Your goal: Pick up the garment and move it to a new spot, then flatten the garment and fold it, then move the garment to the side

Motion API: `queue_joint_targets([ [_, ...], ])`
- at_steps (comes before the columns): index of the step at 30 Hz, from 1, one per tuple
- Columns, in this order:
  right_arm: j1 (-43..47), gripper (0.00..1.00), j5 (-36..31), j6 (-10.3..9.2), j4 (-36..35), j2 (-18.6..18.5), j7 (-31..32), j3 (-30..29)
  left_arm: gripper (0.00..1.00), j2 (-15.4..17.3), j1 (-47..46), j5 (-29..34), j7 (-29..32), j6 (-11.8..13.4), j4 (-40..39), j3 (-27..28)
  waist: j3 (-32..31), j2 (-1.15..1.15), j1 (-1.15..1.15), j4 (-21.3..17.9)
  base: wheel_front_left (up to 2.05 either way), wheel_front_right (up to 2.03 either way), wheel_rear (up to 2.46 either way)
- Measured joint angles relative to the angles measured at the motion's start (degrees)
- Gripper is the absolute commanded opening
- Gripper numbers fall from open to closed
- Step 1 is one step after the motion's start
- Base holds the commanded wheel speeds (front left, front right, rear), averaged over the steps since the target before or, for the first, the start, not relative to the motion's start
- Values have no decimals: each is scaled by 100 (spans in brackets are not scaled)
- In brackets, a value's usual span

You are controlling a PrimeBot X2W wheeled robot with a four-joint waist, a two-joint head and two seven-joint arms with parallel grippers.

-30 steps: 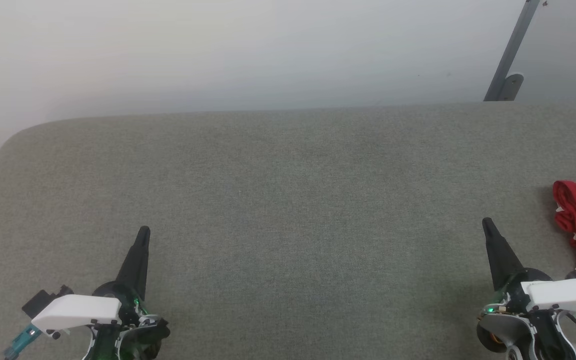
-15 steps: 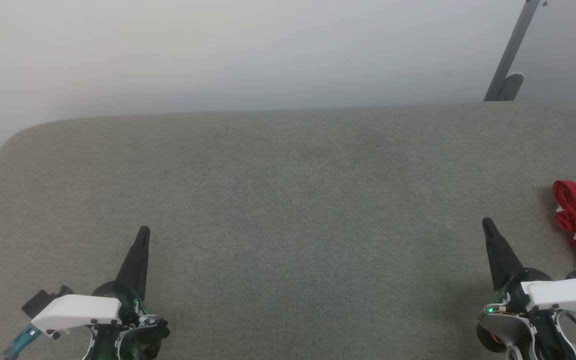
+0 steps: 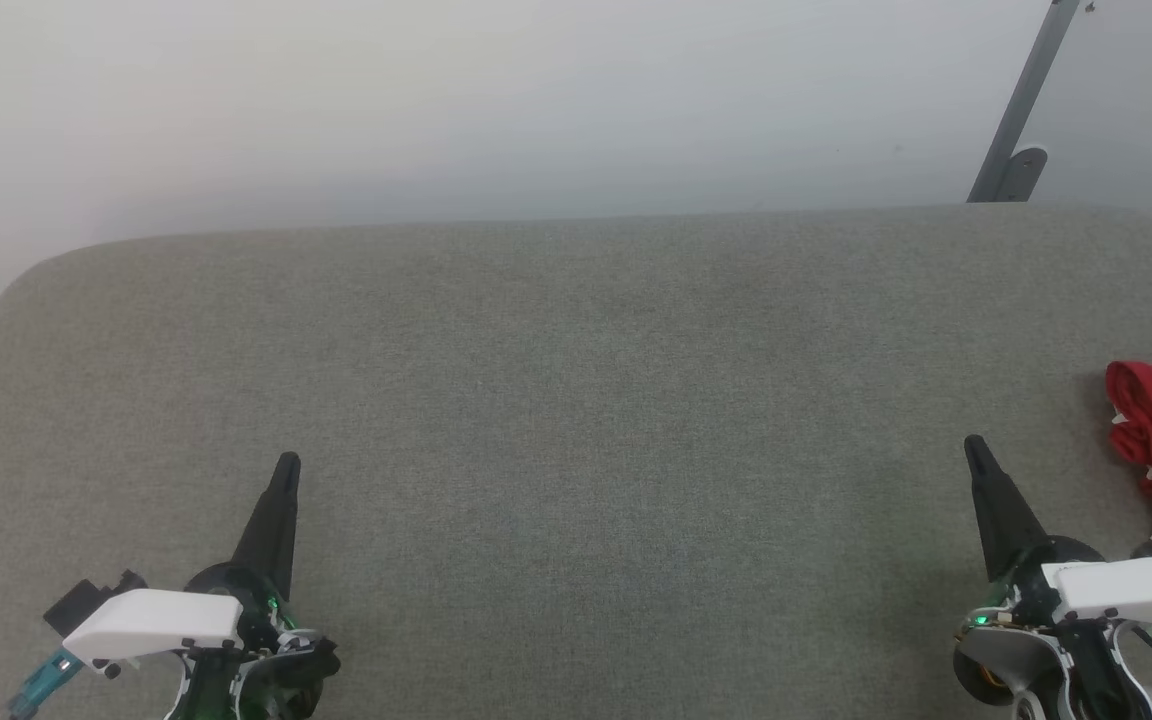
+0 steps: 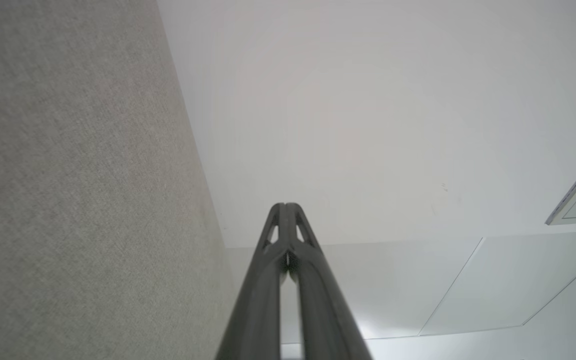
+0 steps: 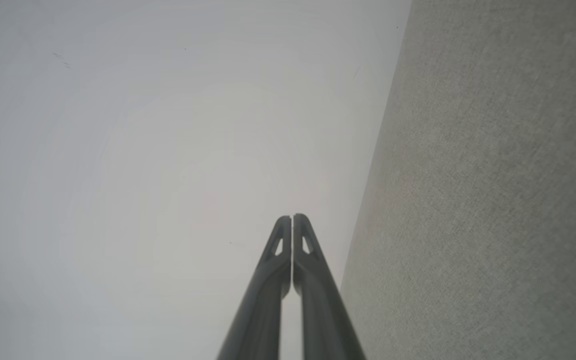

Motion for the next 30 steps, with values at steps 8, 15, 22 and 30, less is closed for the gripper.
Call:
queue_joint_targets([
  [8, 0, 0, 0, 0, -3, 0, -1, -1, 0, -1, 0, 1, 0, 0, 1, 1, 0, 0, 0, 0, 0, 0, 0],
  [15, 0, 0, 0, 0, -2, 0, -1, -2, 0, -1, 0, 1, 0, 0, 1, 3, 0, 0, 0, 0, 0, 0, 0],
  [22, 0, 0, 0, 0, -1, 0, 0, 0, 0, -1, 0, 1, 0, 0, 0, 4, 0, 0, 0, 0, 0, 0, 0],
  [30, 0, 0, 0, 0, -2, 0, -1, -2, 0, -2, 0, 1, 0, 0, 1, 4, 0, 0, 0, 0, 0, 0, 0],
])
